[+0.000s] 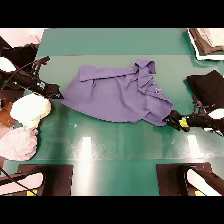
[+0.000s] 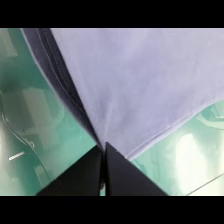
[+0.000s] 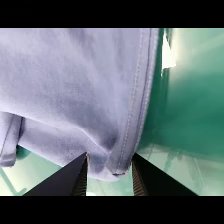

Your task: Fold the shirts.

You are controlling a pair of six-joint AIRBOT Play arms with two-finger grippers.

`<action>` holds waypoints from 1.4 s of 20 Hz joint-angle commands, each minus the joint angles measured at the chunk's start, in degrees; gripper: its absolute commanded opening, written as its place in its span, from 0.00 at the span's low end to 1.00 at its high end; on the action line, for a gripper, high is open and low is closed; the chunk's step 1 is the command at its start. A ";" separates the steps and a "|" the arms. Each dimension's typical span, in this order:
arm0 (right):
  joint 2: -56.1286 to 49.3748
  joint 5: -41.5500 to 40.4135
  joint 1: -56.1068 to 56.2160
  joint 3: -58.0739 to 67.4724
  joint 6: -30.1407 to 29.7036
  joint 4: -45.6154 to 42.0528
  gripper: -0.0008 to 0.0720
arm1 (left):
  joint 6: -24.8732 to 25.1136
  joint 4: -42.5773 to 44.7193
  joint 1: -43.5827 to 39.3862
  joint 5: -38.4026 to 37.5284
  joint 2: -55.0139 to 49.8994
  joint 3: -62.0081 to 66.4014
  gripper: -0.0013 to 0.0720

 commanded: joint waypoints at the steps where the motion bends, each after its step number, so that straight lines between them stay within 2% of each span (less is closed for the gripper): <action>1: 0.04 0.50 0.04 -0.04 0.02 0.00 0.43 | -0.13 -0.02 0.04 -1.11 0.04 0.07 0.05; 3: -0.17 1.07 0.04 -0.17 0.00 -0.04 0.43 | -0.13 -0.09 0.04 -1.25 0.07 0.07 0.05; 5: -2.25 2.45 0.04 -0.17 -0.59 0.04 0.09 | -0.15 -0.37 0.04 -1.25 0.07 0.07 0.05; 7: -5.03 3.28 0.04 -0.15 -2.49 0.13 0.04 | -0.17 -0.81 0.04 -1.38 0.07 0.07 0.05; 10: -4.57 4.94 0.02 1.53 -4.46 0.09 0.04 | -1.44 -1.40 0.07 0.13 1.68 0.46 0.05; 13: 2.91 6.05 -0.04 10.93 -4.72 0.07 0.04 | -1.66 -1.42 0.07 3.10 6.47 6.62 0.05; 17: 10.36 3.80 -1.77 32.44 -4.70 0.07 0.04 | -1.99 -1.44 0.07 7.10 13.31 22.56 0.05; 20: 11.45 2.89 -4.33 50.58 -4.74 -0.02 0.04 | -3.17 -1.42 0.07 12.55 17.62 35.28 0.05; 23: 11.47 3.15 -7.78 66.71 -5.64 -0.07 0.04 | -3.26 -1.44 0.07 14.19 20.72 46.56 0.05; 28: 11.47 4.92 -17.05 86.36 -5.68 -0.09 0.04 | -3.32 -3.69 0.07 20.61 30.36 49.07 0.05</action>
